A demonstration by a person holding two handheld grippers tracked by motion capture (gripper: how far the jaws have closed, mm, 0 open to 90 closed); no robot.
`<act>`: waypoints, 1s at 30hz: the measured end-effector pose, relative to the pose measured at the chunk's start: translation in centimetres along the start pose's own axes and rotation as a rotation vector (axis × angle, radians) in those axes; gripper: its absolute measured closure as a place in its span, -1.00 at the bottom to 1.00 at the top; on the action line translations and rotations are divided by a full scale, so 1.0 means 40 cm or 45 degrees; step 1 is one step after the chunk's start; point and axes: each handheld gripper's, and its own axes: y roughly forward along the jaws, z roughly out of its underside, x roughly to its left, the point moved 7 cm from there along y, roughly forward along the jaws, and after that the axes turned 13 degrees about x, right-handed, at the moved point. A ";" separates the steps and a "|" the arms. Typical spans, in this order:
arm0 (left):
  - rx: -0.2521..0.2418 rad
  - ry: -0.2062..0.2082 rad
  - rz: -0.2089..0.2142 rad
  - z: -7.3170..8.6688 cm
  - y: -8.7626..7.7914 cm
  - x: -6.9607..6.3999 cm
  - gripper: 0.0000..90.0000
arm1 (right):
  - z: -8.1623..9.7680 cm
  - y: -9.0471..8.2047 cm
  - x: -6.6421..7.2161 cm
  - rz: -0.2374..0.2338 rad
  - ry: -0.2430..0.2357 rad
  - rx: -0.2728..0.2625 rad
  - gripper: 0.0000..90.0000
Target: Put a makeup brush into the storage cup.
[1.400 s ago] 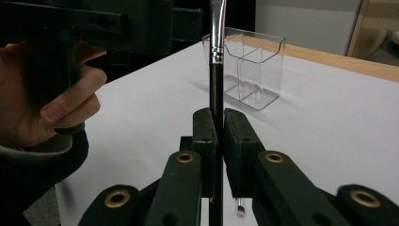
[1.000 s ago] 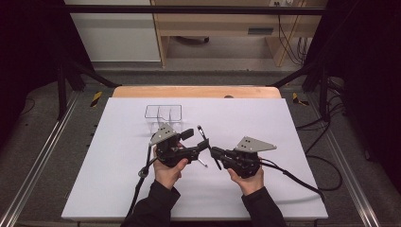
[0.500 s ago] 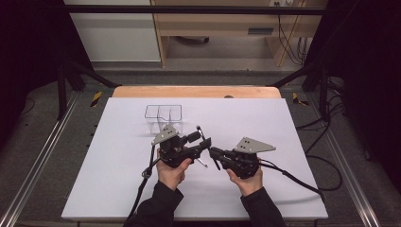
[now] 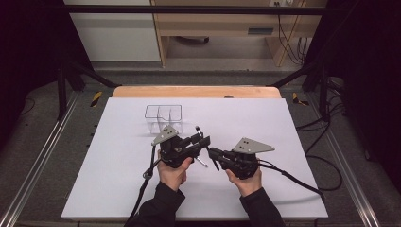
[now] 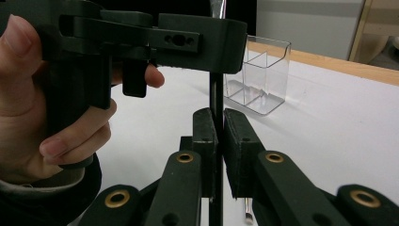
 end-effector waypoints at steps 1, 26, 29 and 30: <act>0.000 0.000 0.000 0.000 0.000 0.000 0.39 | 0.000 0.000 0.000 0.000 0.000 0.000 0.87; -0.023 -0.010 0.038 0.005 0.001 -0.014 0.81 | 0.004 0.010 0.004 -0.005 -0.010 0.016 0.87; -0.018 -0.001 0.038 0.007 0.002 -0.017 0.83 | 0.006 0.015 0.005 -0.003 -0.010 0.021 0.87; -0.018 0.002 0.037 0.008 0.002 -0.018 0.84 | 0.006 0.015 0.005 -0.003 -0.010 0.022 0.87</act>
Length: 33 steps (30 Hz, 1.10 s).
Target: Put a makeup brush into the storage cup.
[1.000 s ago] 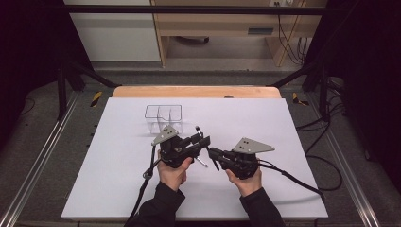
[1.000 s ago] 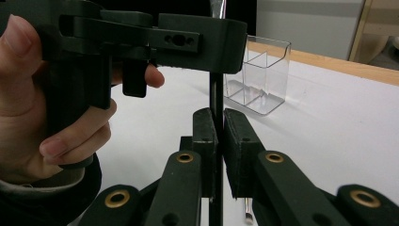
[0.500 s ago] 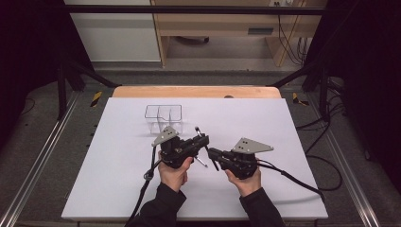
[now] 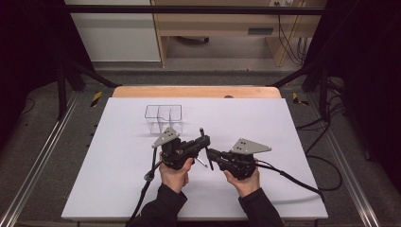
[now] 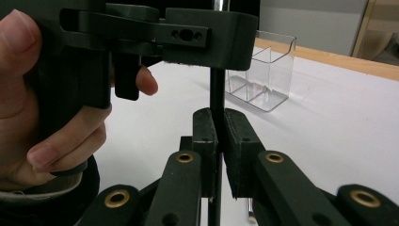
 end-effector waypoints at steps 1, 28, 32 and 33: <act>0.000 0.002 0.000 0.000 0.000 0.000 0.84 | 0.000 0.000 0.000 0.001 -0.001 0.000 0.87; 0.038 0.149 -0.132 -0.013 -0.059 0.023 0.84 | -0.001 -0.009 -0.037 0.122 0.046 0.018 -0.10; 0.036 0.160 -0.149 -0.017 -0.075 0.030 0.84 | 0.003 -0.016 -0.050 0.134 0.077 0.016 -0.19; 0.037 0.161 -0.154 -0.018 -0.080 0.032 0.84 | 0.004 -0.019 -0.054 0.139 0.082 0.015 -0.22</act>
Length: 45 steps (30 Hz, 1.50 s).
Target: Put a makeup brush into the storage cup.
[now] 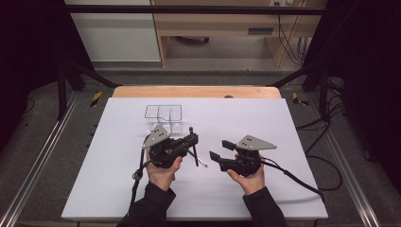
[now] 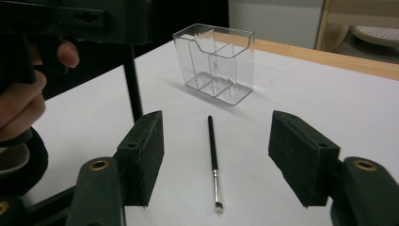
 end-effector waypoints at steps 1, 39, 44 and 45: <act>0.001 0.001 -0.005 0.000 -0.005 0.003 0.84 | 0.001 -0.002 -0.004 0.006 0.006 0.002 -0.25; -0.028 0.027 -0.199 -0.060 -0.114 0.125 0.84 | 0.045 -0.029 -0.111 0.223 0.112 0.055 -0.75; -0.032 0.033 -0.245 -0.077 -0.121 0.153 0.84 | 0.046 -0.030 -0.113 0.231 0.110 0.058 -0.75; -0.030 0.031 -0.243 -0.079 -0.121 0.155 0.84 | 0.045 -0.031 -0.113 0.232 0.111 0.057 -0.75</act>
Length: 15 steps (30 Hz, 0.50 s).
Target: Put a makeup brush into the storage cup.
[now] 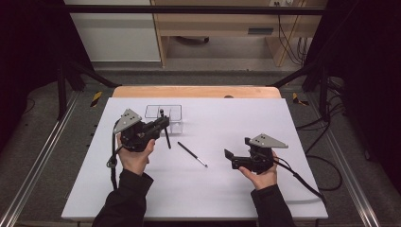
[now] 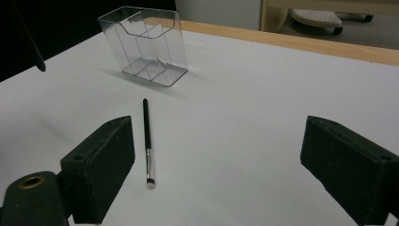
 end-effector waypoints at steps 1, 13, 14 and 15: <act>0.001 0.000 -0.009 -0.003 0.001 0.005 0.84 | 0.000 0.000 0.000 0.001 0.000 0.000 -0.75; 0.002 -0.010 -0.061 -0.025 0.009 0.056 0.84 | 0.001 0.001 -0.004 0.023 -0.008 0.005 -0.77; 0.004 -0.007 -0.066 -0.027 0.010 0.059 0.84 | 0.001 0.001 -0.005 0.027 -0.009 0.005 -0.77; 0.005 -0.008 -0.070 -0.028 0.012 0.062 0.84 | 0.001 0.001 -0.006 0.030 -0.009 0.005 -0.77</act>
